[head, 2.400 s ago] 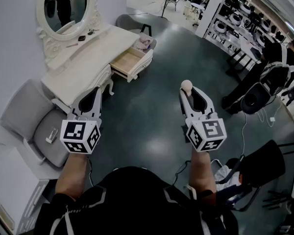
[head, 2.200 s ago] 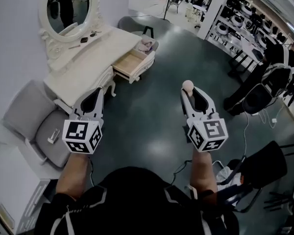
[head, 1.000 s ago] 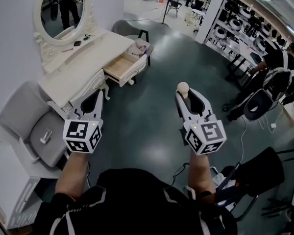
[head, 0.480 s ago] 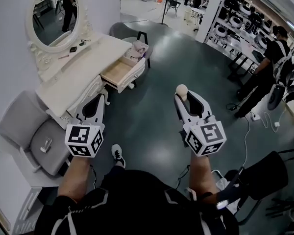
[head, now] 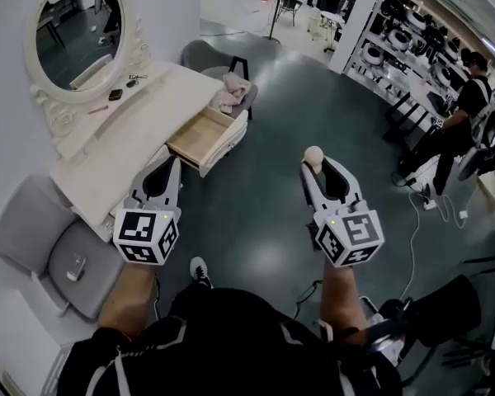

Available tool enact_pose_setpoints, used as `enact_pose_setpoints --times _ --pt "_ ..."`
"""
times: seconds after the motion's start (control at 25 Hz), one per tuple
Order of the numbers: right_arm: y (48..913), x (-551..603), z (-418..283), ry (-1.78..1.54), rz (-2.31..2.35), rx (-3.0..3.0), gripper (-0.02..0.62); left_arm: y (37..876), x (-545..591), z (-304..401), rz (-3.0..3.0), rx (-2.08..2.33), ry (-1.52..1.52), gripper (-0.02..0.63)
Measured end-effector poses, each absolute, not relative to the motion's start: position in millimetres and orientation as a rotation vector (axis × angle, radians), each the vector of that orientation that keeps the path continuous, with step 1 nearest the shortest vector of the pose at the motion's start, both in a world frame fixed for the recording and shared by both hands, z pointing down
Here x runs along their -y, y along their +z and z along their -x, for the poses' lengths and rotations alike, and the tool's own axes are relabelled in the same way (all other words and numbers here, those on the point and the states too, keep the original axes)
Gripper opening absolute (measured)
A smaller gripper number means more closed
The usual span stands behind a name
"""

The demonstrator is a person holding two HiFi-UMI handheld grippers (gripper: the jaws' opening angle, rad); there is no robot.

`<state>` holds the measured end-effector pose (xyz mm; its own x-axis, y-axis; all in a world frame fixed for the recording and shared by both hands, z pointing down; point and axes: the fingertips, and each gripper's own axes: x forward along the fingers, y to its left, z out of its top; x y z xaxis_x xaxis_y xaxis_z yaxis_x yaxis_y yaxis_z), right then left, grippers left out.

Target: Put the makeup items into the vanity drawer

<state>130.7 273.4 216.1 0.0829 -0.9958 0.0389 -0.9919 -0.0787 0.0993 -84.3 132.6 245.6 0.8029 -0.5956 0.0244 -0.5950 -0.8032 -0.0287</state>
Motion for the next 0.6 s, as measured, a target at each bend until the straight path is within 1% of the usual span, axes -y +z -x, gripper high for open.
enact_pose_setpoints --times 0.6 --pt "224.3 -97.1 -147.2 -0.005 -2.238 2.054 0.146 249.9 30.5 59.8 2.970 -0.871 -0.087 0.003"
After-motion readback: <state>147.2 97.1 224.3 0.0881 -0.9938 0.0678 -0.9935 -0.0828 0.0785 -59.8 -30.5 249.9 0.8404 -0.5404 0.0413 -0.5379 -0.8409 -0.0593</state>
